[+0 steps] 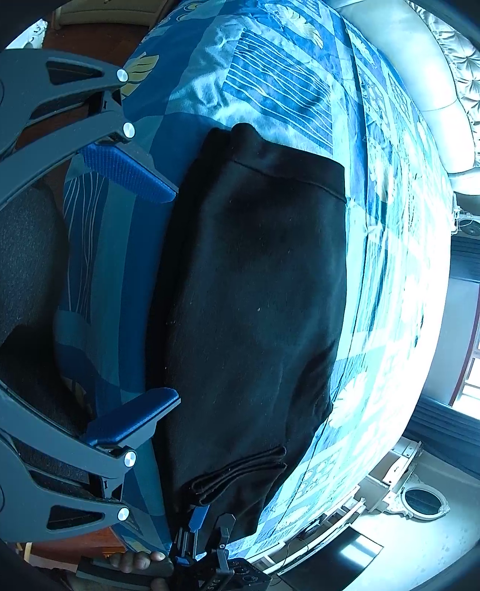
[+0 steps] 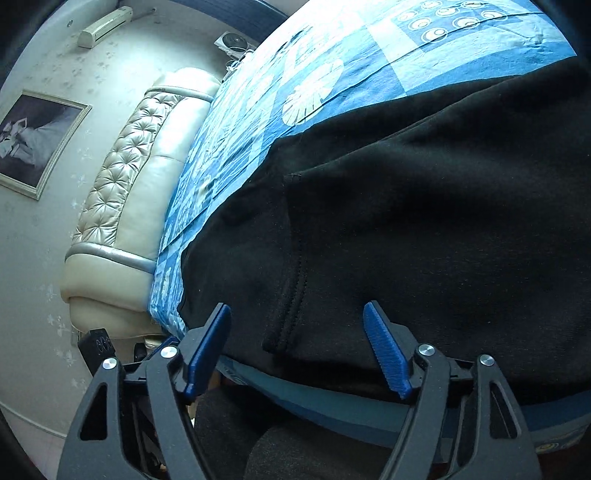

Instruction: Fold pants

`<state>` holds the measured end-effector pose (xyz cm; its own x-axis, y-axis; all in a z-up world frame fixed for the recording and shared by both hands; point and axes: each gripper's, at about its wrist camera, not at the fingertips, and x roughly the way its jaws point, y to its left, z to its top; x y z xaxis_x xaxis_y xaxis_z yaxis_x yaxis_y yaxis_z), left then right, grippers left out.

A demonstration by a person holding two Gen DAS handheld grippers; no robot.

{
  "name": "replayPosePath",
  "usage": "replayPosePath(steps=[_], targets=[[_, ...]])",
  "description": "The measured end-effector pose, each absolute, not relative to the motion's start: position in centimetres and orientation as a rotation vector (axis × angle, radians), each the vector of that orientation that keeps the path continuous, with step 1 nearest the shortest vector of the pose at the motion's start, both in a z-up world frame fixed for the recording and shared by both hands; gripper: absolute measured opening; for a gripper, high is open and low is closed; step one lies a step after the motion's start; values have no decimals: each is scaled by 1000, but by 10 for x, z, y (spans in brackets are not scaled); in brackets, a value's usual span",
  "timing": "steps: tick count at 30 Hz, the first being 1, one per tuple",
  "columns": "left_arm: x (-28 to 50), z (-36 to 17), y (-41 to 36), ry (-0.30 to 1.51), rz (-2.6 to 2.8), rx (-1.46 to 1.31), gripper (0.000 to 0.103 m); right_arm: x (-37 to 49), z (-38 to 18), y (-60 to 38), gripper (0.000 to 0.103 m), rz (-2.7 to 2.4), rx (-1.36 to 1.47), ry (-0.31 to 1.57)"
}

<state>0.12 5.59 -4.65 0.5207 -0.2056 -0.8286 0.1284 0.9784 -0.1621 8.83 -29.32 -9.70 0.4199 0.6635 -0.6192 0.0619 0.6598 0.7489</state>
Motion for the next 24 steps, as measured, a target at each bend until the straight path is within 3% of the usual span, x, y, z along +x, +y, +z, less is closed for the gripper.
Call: replayPosePath(steps=[4,15,24], targets=[[11,-37,72,987,-257,-113,100,89,-96,-288,84,434,758,1086],[134,-41,164,919,-449,-263,100,88,-98,-291,84,451,775,1076],[216,-83,173,1058,-695,-324,100,89,-102,-296,85,456,809,1069]])
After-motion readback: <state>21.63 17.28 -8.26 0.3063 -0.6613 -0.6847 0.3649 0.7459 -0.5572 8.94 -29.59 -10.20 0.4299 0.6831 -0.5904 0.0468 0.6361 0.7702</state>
